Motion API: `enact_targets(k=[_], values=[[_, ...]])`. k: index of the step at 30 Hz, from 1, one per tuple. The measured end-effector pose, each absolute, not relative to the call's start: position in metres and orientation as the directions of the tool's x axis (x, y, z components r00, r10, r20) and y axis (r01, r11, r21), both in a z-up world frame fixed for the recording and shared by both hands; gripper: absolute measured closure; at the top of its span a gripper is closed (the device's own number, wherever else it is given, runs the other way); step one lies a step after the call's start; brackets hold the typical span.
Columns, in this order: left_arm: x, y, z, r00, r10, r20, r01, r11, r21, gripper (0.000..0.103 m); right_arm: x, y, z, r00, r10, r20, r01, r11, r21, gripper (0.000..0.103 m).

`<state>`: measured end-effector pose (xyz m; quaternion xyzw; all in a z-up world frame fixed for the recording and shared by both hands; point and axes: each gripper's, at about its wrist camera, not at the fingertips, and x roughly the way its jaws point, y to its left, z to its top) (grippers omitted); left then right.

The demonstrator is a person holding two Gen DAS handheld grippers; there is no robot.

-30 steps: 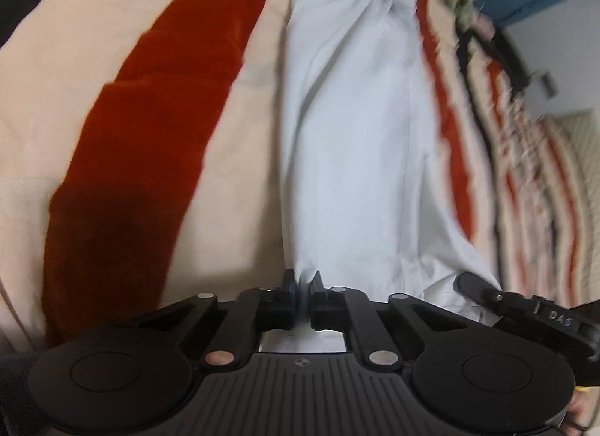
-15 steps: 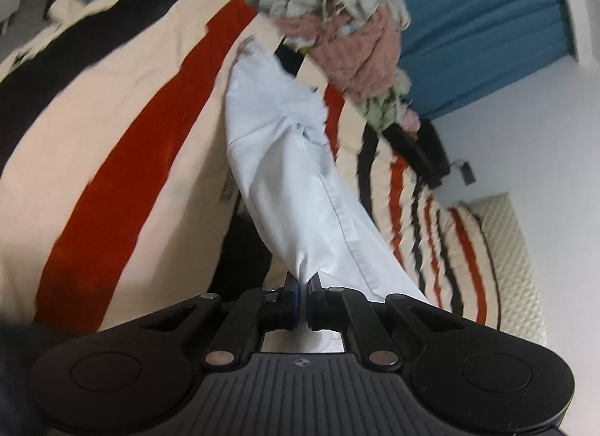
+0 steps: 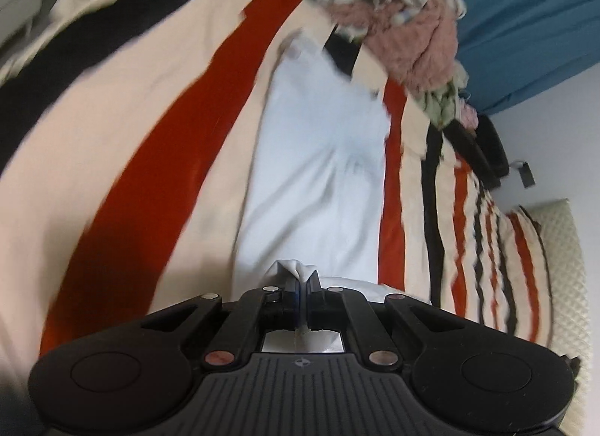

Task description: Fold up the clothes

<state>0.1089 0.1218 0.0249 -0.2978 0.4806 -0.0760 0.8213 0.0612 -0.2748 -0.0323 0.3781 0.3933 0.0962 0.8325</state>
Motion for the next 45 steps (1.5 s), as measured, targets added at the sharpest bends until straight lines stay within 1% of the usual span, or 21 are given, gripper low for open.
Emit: enact_targets(k=[3, 6, 8, 10, 13, 16, 18, 21, 22, 23, 24, 25, 26, 27, 28, 30, 34, 38, 40, 42, 45], values=[[0.168, 0.114, 0.033, 0.594, -0.340, -0.729, -0.142, 0.847, -0.512, 0.100, 0.120, -0.269, -0.036, 0.704, 0.425, -0.570, 0.117, 0.721, 0.683, 0.097], [0.223, 0.106, 0.028, 0.668, -0.261, -0.697, -0.131, 0.881, -0.455, 0.100, 0.176, -0.262, -0.040, 0.738, 0.401, -0.542, 0.070, 0.754, 0.653, 0.097], [0.255, 0.096, 0.019, 0.707, -0.195, -0.679, -0.104, 0.922, -0.373, 0.099, 0.209, -0.253, -0.049, 0.762, 0.368, -0.532, 0.036, 0.797, 0.603, 0.097], [0.286, 0.080, 0.001, 0.736, -0.138, -0.662, -0.085, 0.952, -0.293, 0.099, 0.241, -0.243, -0.060, 0.786, 0.329, -0.524, 0.001, 0.846, 0.533, 0.097], [0.326, 0.062, -0.035, 0.736, -0.070, -0.674, -0.093, 0.975, -0.204, 0.099, 0.279, -0.230, -0.086, 0.805, 0.276, -0.526, -0.016, 0.895, 0.445, 0.097], [0.347, 0.053, -0.070, 0.708, -0.044, -0.705, -0.090, 0.984, -0.151, 0.099, 0.300, -0.224, -0.116, 0.800, 0.244, -0.548, -0.003, 0.915, 0.403, 0.096], [0.353, 0.047, -0.090, 0.696, -0.040, -0.717, -0.070, 0.990, -0.123, 0.099, 0.302, -0.222, -0.123, 0.792, 0.242, -0.560, -0.012, 0.924, 0.382, 0.095], [0.354, 0.038, -0.098, 0.705, -0.027, -0.709, -0.038, 0.996, -0.077, 0.098, 0.305, -0.220, -0.132, 0.782, 0.241, -0.575, -0.028, 0.935, 0.353, 0.094], [0.351, 0.037, -0.095, 0.708, -0.031, -0.706, -0.037, 0.996, -0.081, 0.085, 0.302, -0.221, -0.127, 0.786, 0.248, -0.566, -0.040, 0.934, 0.354, 0.092], [0.347, 0.035, -0.090, 0.712, -0.045, -0.701, -0.022, 0.996, -0.086, 0.075, 0.298, -0.220, -0.119, 0.796, 0.255, -0.549, -0.059, 0.935, 0.350, 0.081], [0.342, 0.033, -0.085, 0.721, -0.056, -0.690, -0.004, 0.996, -0.085, 0.052, 0.292, -0.219, -0.110, 0.811, 0.256, -0.527, -0.077, 0.938, 0.337, 0.048], [0.336, 0.030, -0.078, 0.739, -0.056, -0.671, 0.007, 0.997, -0.076, 0.035, 0.285, -0.218, -0.101, 0.828, 0.256, -0.499, -0.094, 0.940, 0.327, 0.030], [0.326, 0.026, -0.070, 0.760, -0.050, -0.647, 0.016, 0.998, -0.059, 0.029, 0.274, -0.218, -0.093, 0.851, 0.255, -0.459, -0.104, 0.939, 0.328, 0.011], [0.317, 0.022, -0.062, 0.775, -0.049, -0.630, 0.027, 0.999, -0.044, 0.019, 0.264, -0.218, -0.084, 0.871, 0.254, -0.421, -0.115, 0.938, 0.328, 0.011], [0.307, 0.019, -0.054, 0.788, -0.048, -0.614, 0.038, 0.999, -0.030, 0.016, 0.255, -0.217, -0.075, 0.881, 0.255, -0.399, -0.125, 0.938, 0.323, 0.011], [0.285, 0.013, -0.036, 0.804, -0.053, -0.592, 0.057, 0.998, -0.012, 0.014, 0.239, -0.215, -0.059, 0.887, 0.251, -0.386, -0.135, 0.943, 0.303, 0.011], [0.240, 0.008, -0.001, 0.843, -0.038, -0.537, 0.063, 0.998, 0.029, 0.003, 0.198, -0.212, -0.036, 0.908, 0.214, -0.359, -0.135, 0.963, 0.234, 0.011], [0.179, 0.004, 0.030, 0.888, -0.050, -0.458, 0.086, 0.995, 0.059, 0.003, 0.148, -0.211, -0.023, 0.924, 0.199, -0.326, -0.137, 0.970, 0.203, 0.011], [0.145, 0.006, 0.042, 0.912, -0.059, -0.406, 0.084, 0.996, 0.043, 0.000, 0.121, -0.210, -0.021, 0.928, 0.201, -0.313, -0.142, 0.969, 0.200, 0.011], [0.112, 0.006, 0.047, 0.926, -0.067, -0.372, 0.082, 0.996, 0.025, 0.001, 0.096, -0.211, -0.021, 0.929, 0.206, -0.308, -0.145, 0.967, 0.210, 0.011], [0.076, 0.006, 0.043, 0.939, -0.047, -0.342, 0.056, 0.998, 0.017, 0.001, 0.068, -0.211, -0.023, 0.925, 0.209, -0.317, -0.140, 0.964, 0.227, 0.011]])
